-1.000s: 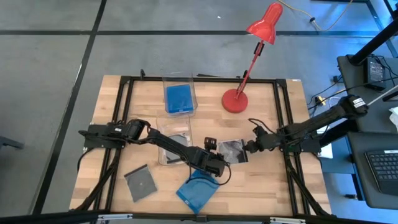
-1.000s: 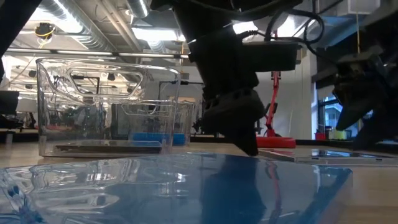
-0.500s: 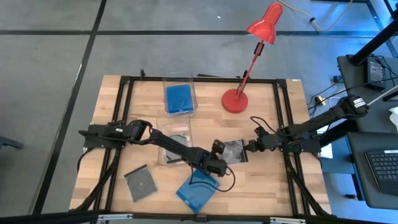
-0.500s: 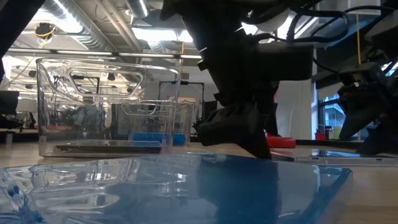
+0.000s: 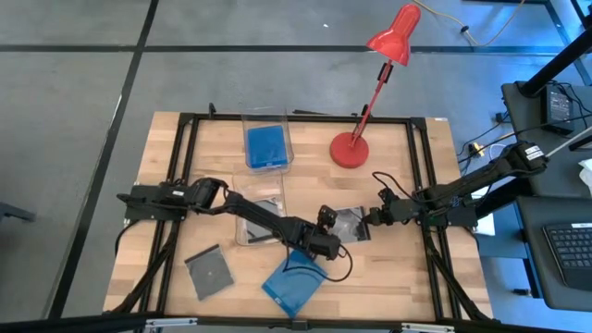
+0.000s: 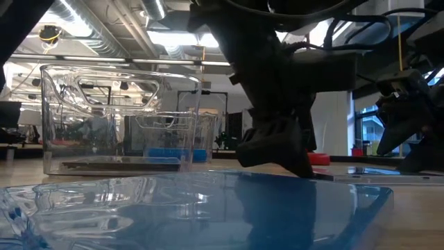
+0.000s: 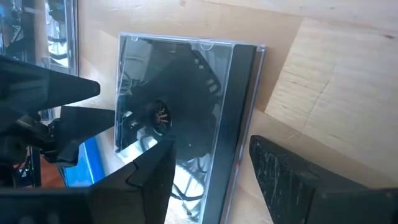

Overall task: Pick & place jewel cases by type
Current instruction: Put the top black cd case into the bottom transparent bin

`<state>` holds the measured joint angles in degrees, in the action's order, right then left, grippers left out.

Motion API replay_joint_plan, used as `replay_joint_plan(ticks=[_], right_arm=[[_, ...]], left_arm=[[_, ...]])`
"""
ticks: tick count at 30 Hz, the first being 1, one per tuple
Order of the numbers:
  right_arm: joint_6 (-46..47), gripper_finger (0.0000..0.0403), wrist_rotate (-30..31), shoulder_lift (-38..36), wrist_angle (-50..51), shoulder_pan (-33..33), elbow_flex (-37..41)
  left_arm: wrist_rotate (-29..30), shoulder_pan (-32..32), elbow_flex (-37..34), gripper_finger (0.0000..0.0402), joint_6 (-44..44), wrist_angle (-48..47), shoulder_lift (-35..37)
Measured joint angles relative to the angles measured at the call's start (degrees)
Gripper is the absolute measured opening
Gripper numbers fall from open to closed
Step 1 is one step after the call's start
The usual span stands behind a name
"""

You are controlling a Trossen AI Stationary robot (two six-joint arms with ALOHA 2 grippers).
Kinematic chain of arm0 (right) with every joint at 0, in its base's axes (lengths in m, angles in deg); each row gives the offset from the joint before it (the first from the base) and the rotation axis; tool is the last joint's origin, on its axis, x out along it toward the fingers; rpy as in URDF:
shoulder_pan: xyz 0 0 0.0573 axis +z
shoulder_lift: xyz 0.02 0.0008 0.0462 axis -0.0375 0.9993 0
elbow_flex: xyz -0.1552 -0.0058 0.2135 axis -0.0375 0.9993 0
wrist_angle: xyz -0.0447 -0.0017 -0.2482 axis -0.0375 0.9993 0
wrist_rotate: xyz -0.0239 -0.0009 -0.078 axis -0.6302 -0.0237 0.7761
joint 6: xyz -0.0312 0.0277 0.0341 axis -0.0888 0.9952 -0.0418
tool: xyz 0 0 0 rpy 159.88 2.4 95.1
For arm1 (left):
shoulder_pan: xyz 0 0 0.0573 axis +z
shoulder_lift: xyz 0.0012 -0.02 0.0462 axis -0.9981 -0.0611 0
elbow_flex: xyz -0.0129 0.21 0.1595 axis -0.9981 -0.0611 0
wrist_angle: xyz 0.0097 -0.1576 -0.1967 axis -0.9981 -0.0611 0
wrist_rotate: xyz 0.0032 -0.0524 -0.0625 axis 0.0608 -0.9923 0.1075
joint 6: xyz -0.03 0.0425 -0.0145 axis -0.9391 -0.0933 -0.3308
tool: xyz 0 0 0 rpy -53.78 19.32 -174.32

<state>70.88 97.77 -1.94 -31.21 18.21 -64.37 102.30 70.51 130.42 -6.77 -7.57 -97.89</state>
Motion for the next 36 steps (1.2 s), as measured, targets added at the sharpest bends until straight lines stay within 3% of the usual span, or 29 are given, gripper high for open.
replay_joint_plan(ticks=[8, 19, 25, 36], right_arm=[[1.1, 0.0211, -0.3, 0.9, -1.7, 0.0, 0.0], [-6.1, 0.0212, -2.1, 1.4, -5.7, 0.0, 0.4], [-6.9, 0.0212, -7.5, 1.3, -6.1, 0.0, 0.4], [-20.8, 0.0211, -18.6, 1.4, -5.9, 0.1, 0.0]], left_arm=[[-1.3, 0.6, -0.1, 0.0271, -1.5, 1.4, 0.0], [-2.8, 0.9, -0.1, 0.0271, -1.6, 1.2, 0.0], [-3.4, 0.9, 0.0, 0.0271, -2.1, -0.4, 0.1], [-3.1, 0.7, 0.0, 0.0271, -2.4, -0.9, 0.1]])
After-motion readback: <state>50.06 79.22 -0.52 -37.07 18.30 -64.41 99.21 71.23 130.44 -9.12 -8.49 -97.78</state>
